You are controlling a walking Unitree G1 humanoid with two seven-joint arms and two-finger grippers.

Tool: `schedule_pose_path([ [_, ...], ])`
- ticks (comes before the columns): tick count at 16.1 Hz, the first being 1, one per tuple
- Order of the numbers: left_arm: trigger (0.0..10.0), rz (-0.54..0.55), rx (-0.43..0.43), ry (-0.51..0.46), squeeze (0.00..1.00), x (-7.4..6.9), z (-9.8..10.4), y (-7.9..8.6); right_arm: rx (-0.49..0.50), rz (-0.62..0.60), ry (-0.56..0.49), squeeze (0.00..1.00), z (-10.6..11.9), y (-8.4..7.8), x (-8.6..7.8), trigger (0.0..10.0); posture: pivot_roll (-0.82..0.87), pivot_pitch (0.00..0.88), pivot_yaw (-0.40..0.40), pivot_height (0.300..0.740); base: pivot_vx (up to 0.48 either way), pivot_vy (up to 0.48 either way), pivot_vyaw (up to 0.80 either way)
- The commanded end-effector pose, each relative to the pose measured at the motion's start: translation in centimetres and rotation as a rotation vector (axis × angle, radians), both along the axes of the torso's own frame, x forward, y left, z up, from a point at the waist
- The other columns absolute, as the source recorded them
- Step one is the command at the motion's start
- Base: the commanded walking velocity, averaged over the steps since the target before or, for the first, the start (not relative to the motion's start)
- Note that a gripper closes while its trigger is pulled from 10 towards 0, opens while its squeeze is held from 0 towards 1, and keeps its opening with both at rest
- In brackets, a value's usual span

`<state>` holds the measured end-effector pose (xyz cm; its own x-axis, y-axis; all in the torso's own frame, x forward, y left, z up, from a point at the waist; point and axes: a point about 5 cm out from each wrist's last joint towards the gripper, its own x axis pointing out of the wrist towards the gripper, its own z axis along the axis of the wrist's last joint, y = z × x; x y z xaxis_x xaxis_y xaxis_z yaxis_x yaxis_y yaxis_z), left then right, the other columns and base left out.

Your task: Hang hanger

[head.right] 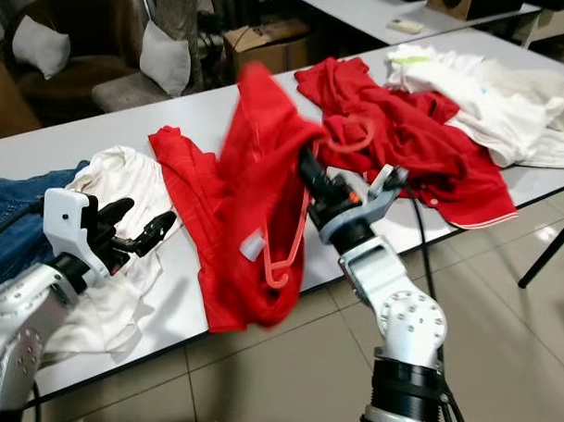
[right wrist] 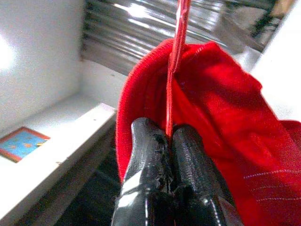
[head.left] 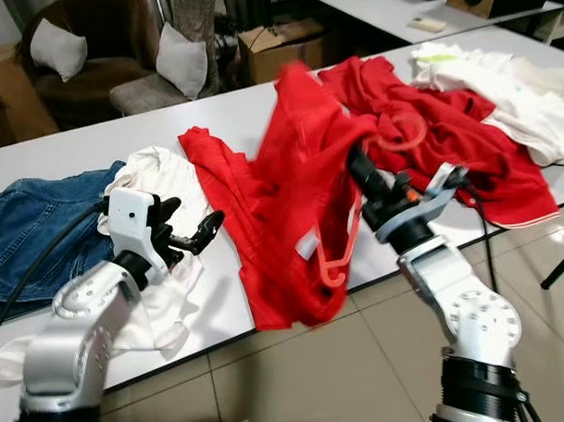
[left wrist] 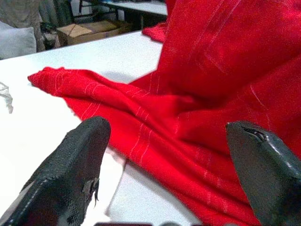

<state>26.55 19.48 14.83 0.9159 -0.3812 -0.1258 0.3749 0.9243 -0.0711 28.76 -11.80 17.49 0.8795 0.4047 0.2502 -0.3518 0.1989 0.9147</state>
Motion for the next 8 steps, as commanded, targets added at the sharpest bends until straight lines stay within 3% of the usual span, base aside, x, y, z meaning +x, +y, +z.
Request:
schedule_pose_path([
  [1, 10.0, 0.021, 0.003, -0.008, 0.0, -0.3, -0.1, -0.3, 0.057, 0.018, 0.01, 0.0, -0.1, 0.6, -1.2, 10.0, -0.05, 0.0, 0.063, 0.74, 0.0, -0.442, 0.0],
  [4, 10.0, -0.006, 0.007, -0.016, 0.0, -0.4, -0.2, -1.3, 0.005, 0.041, 0.015, 0.0, -0.3, 0.3, -1.5, 10.0, -0.05, 0.0, 0.06, 0.74, 0.0, -0.441, 0.0],
  [8, 10.0, 0.005, 0.068, -0.02, 0.0, 0.0, -0.2, -1.2, -0.111, 0.071, 0.018, 0.0, -0.7, 0.2, -1.3, 10.0, -0.06, 0.0, 0.067, 0.74, 0.0, 0.0, 0.0],
])
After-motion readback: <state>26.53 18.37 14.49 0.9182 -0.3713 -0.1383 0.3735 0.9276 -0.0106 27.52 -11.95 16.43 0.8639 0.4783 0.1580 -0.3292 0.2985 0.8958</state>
